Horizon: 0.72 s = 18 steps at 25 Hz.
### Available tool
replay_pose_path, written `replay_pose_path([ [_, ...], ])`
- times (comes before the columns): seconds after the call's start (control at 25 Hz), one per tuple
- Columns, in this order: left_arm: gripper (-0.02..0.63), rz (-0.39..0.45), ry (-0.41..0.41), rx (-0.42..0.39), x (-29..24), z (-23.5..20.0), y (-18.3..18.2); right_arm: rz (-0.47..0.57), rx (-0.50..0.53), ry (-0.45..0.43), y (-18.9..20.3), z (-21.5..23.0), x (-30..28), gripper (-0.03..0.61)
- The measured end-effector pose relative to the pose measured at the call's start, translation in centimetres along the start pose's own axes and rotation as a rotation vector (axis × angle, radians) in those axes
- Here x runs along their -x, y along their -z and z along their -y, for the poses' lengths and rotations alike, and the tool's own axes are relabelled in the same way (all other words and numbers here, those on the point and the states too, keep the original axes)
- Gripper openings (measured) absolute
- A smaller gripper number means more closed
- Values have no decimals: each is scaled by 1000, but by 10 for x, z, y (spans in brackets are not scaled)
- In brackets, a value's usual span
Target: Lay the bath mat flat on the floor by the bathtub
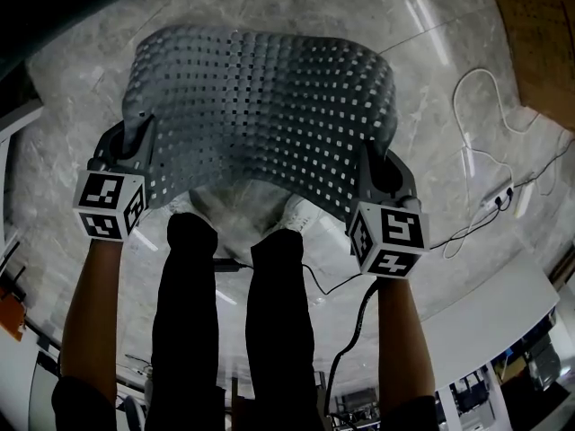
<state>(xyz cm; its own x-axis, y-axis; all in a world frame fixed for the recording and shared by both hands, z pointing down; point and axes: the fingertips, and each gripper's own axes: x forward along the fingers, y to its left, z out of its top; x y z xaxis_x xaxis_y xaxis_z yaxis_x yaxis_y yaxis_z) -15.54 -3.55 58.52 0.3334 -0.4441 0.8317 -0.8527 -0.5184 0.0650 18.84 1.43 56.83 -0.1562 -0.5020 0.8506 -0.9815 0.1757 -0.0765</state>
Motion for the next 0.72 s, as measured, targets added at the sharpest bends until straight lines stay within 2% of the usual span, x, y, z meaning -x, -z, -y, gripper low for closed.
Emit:
replay_pose_path([
  [0.72,31,-55,-8,12,-26,-15,27,-51,-74,36,35,23,-27,52],
])
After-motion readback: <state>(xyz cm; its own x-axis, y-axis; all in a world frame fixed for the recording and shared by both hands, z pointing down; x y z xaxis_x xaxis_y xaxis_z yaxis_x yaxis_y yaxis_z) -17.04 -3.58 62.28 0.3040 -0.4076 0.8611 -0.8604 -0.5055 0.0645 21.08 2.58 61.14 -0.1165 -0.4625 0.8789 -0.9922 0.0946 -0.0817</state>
